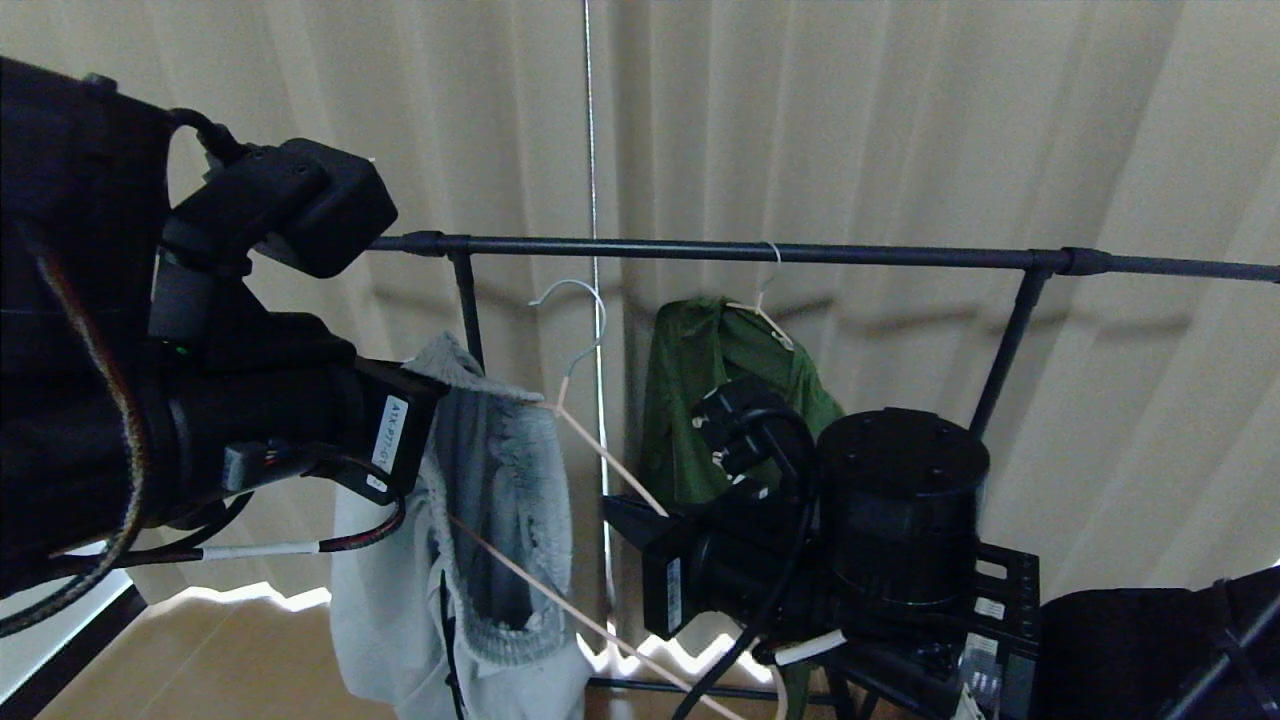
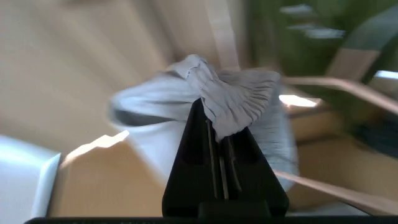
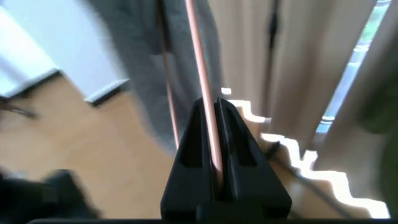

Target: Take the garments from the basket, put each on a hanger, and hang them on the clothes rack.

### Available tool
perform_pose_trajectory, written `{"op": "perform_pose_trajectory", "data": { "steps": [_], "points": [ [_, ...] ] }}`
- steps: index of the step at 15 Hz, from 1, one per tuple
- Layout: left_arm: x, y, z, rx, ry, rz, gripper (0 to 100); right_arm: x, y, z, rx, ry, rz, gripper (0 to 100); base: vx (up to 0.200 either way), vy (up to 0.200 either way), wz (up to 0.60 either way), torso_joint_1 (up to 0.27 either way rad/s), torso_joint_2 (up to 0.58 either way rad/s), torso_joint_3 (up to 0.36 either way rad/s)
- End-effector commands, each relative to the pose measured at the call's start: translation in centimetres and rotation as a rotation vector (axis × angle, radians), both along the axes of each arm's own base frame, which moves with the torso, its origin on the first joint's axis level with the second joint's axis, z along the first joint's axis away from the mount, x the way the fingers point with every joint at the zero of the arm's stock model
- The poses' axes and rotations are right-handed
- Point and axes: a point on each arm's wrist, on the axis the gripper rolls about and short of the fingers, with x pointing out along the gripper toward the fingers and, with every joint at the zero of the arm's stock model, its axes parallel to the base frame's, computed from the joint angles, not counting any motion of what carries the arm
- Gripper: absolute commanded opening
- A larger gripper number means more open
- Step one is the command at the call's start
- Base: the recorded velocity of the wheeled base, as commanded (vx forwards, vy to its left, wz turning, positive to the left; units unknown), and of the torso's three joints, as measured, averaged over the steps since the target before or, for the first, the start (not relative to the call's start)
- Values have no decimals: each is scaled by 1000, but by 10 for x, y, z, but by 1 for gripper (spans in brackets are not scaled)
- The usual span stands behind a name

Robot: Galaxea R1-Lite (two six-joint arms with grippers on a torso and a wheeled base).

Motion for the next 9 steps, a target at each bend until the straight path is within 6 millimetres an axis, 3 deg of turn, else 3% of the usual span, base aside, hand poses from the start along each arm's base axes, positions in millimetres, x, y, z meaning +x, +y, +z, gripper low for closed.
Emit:
{"op": "perform_pose_trajectory", "data": {
  "steps": [1,4,9],
  "points": [
    [-2,1,3,-4,-9,-11,0,-1,-11,4,-9,-17,-10,0,0,0,0,0,0,0],
    [-13,-2,6,-54,12,-146,0,1,-22,10,-35,-72,-17,0,0,0,0,0,0,0],
    [-13,-9,6,-83,17,-243,0,-9,-37,12,-75,-172,38,0,0,0,0,0,0,0]
  ]
}}
